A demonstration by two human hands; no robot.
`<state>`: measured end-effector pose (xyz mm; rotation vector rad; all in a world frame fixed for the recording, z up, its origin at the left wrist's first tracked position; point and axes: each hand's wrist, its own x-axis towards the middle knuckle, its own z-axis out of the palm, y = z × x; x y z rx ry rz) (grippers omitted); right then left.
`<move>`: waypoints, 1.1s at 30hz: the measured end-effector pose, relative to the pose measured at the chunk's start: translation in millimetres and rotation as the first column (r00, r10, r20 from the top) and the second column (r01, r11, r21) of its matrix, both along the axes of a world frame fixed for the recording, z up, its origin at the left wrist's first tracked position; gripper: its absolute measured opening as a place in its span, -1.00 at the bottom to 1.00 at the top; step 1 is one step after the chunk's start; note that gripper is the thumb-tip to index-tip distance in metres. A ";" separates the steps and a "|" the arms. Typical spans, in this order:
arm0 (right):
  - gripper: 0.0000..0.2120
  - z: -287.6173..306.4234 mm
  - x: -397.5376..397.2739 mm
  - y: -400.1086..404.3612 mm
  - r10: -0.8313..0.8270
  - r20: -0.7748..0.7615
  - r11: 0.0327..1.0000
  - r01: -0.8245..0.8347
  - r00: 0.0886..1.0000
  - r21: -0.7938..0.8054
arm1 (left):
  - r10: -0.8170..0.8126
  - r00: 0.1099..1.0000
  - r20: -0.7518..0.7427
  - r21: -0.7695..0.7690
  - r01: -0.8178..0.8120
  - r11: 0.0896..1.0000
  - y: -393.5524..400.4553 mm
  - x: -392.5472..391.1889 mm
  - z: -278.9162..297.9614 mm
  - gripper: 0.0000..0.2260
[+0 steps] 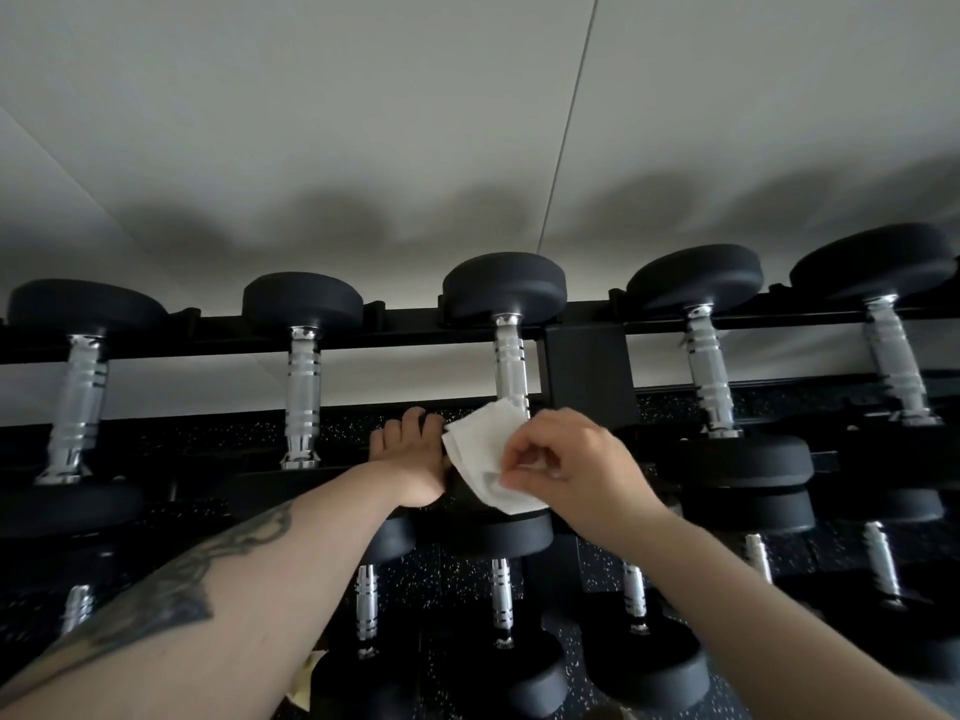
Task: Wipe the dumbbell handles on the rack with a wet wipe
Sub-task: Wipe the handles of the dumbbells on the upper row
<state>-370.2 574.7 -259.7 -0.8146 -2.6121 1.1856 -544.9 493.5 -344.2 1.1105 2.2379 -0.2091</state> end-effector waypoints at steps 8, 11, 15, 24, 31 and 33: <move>-0.91 -21.3 -0.3 42.2 -0.315 0.167 0.879 0.354 0.934 -0.320 | -0.002 0.997 0.073 0.047 -0.001 0.999 -0.9 -9.7 -5.1 -0.66; -0.90 -22.3 -33.2 38.1 -0.144 0.171 0.970 0.173 0.975 -0.173 | -0.012 0.998 0.064 0.066 0.008 0.998 -0.7 -8.6 -3.2 -0.66; -0.95 -15.0 -55.0 41.1 -0.122 0.115 0.988 0.109 0.986 0.111 | -0.030 0.998 0.057 0.066 0.026 0.997 -1.3 -8.3 -1.2 -0.66; -0.90 -3.2 -52.9 49.8 0.044 0.447 0.988 -0.104 0.894 0.111 | -0.026 0.998 0.065 0.073 0.021 0.997 -1.2 -8.3 -1.4 -0.67; -0.75 -36.2 -30.3 54.1 -0.200 0.363 0.824 0.356 0.910 -0.440 | -0.039 0.998 0.049 0.082 0.035 0.996 -1.4 -8.1 -4.5 -0.65; -0.67 -40.8 -41.6 55.4 -0.114 0.407 0.727 0.355 0.906 -0.588 | -0.046 0.998 0.050 0.081 0.042 0.996 -1.5 -7.6 -3.4 -0.65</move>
